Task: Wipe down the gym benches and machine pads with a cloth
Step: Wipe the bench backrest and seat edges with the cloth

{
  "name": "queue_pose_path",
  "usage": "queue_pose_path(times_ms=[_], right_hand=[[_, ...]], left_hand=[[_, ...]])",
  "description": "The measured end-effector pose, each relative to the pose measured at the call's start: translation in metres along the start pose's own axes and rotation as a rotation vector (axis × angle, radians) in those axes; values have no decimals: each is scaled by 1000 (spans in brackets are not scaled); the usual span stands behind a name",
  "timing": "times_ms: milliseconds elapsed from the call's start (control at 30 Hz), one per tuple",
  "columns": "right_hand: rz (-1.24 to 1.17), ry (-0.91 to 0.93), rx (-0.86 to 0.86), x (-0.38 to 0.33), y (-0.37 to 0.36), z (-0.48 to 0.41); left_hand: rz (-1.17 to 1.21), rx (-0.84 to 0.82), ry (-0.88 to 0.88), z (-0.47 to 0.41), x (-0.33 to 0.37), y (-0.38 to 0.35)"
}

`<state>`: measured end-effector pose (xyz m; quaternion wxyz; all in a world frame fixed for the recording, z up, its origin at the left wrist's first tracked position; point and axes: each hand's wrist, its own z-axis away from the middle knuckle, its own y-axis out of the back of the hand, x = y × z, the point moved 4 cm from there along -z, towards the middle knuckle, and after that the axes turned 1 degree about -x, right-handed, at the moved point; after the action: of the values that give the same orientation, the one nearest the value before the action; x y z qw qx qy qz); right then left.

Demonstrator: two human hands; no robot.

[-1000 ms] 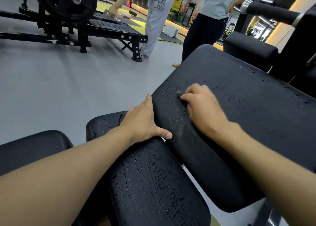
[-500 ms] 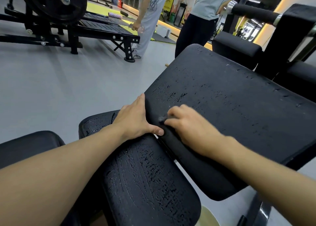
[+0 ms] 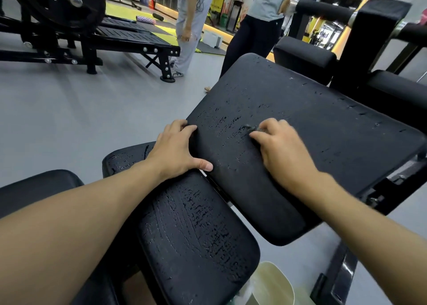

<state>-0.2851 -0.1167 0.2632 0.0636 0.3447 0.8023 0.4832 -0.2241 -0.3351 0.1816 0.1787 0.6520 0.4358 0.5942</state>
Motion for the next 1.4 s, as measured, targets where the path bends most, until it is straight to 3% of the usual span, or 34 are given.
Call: queue_pose_path(times_ms=[100, 167, 333, 433, 500, 667, 767, 833, 967, 1000, 1100, 1167, 1300, 1333, 1400], right_hand=[[-38, 194, -169, -54, -15, 34], [12, 332, -243, -52, -6, 43], [11, -31, 1, 7, 20, 39], [-10, 173, -157, -50, 2, 69], [12, 301, -258, -51, 6, 75], [8, -43, 32, 3, 31, 70], [11, 172, -141, -48, 13, 101], [37, 285, -240, -43, 21, 103], [27, -42, 23, 8, 47, 88], [17, -43, 32, -2, 43, 93], [-1, 259, -119, -62, 23, 119], [12, 362, -227, -57, 25, 116], [-13, -18, -2, -9, 34, 87], [-24, -40, 18, -17, 29, 89], [-62, 117, -67, -60, 14, 100]], left_hand=[[5, 21, -66, 2, 4, 0], [11, 18, -81, 4, 6, 0], [6, 12, -80, 8, 7, 0], [-1, 11, -81, 8, 8, 0], [-2, 7, -74, 9, 8, 0], [1, 17, -68, 9, 8, 0], [-1, 20, -59, 10, 9, 0], [-11, 15, -55, 10, 9, 0], [-15, 9, -44, 11, 9, 1], [-15, 8, -44, 10, 9, 1], [-23, 9, -45, 11, 10, 1], [-19, -1, -43, 12, 10, 0], [34, 17, -5, 8, 5, 1], [53, 53, 10, 7, 3, 3], [78, 98, 50, 7, 2, 6]])
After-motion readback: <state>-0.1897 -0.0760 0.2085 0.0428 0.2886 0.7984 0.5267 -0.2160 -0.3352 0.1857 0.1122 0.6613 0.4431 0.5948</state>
